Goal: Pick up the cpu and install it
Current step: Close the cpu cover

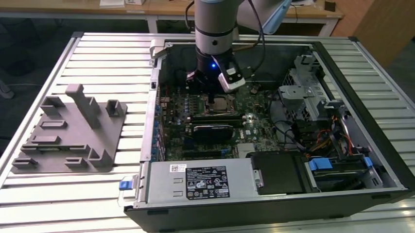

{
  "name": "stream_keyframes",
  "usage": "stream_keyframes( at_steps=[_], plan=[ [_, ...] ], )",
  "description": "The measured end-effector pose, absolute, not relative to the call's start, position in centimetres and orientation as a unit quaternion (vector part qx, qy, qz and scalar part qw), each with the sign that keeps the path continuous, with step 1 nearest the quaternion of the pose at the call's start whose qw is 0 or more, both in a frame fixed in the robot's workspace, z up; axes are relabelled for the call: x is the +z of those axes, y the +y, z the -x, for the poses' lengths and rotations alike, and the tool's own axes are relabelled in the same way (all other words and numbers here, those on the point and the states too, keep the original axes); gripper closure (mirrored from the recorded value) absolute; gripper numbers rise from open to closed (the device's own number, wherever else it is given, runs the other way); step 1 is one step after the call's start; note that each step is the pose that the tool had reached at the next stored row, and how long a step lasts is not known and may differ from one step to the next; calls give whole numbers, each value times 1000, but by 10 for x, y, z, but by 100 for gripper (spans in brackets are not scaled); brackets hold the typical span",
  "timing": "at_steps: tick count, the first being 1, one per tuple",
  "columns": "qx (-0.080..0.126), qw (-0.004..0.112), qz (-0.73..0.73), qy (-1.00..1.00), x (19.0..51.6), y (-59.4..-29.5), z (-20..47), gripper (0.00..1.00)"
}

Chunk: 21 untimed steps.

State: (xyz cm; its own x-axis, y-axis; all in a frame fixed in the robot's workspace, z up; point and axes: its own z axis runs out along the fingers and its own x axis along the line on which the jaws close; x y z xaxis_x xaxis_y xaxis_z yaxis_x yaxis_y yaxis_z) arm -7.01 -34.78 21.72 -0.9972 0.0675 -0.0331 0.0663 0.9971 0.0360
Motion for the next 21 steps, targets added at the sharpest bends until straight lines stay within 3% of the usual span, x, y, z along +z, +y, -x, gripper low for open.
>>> stream_keyframes(
  at_steps=[21],
  plan=[
    [18,17,-34,999,209,-346,74,89]
  ],
)
